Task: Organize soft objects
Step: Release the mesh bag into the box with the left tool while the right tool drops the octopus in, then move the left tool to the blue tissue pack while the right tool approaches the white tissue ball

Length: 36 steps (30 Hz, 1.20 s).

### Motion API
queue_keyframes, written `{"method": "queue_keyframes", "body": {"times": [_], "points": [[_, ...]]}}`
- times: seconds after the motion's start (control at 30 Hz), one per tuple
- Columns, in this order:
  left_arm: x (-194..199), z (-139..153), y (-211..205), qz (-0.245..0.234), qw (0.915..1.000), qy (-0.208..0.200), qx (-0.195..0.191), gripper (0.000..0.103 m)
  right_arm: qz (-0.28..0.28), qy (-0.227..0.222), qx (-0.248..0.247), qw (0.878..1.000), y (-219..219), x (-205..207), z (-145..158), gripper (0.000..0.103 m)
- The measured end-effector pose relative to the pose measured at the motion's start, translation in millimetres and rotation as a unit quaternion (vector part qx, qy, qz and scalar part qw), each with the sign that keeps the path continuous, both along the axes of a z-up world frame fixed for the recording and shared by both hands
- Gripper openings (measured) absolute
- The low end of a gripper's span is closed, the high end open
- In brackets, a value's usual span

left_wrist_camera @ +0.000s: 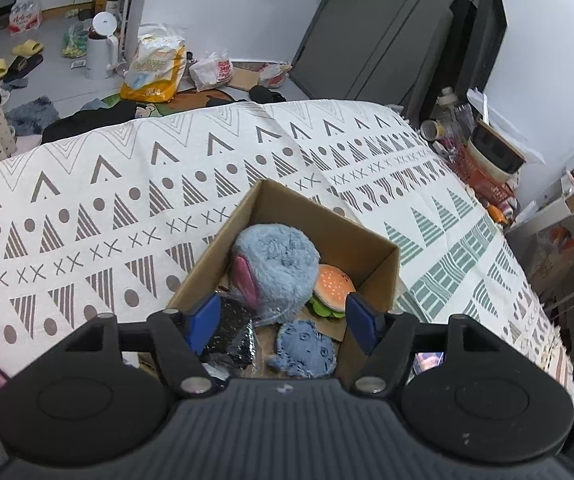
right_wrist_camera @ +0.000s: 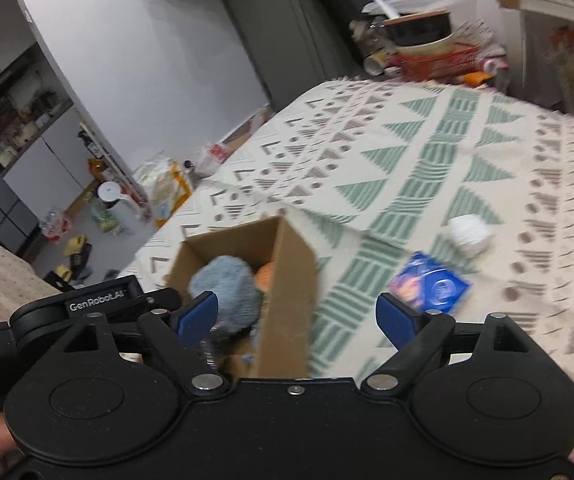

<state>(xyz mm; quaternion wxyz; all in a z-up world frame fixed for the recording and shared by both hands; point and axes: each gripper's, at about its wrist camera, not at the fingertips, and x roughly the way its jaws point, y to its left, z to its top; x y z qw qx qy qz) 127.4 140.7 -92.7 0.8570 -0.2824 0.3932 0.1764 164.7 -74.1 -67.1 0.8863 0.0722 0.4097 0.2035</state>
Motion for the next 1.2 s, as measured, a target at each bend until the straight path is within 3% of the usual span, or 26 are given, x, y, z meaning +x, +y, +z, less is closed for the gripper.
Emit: {"method": "queue_keyframes", "body": {"times": [0.23,0.77,1.2], "points": [[4,0,-25,-0.029,0.9992,0.006,0.028,0.068,-0.020,-0.024,-0.003,1.000,-39,0,11,0.098],[13,10,-72,-0.084,0.9920,-0.002,0.094,0.068,-0.056,-0.057,-0.001,0.997,-105,20,20,0.103],[49,28,-117,-0.129,0.9846,-0.001,0.118,0.068,-0.087,-0.063,0.047,0.993,-138,47,-15,0.103]]}}
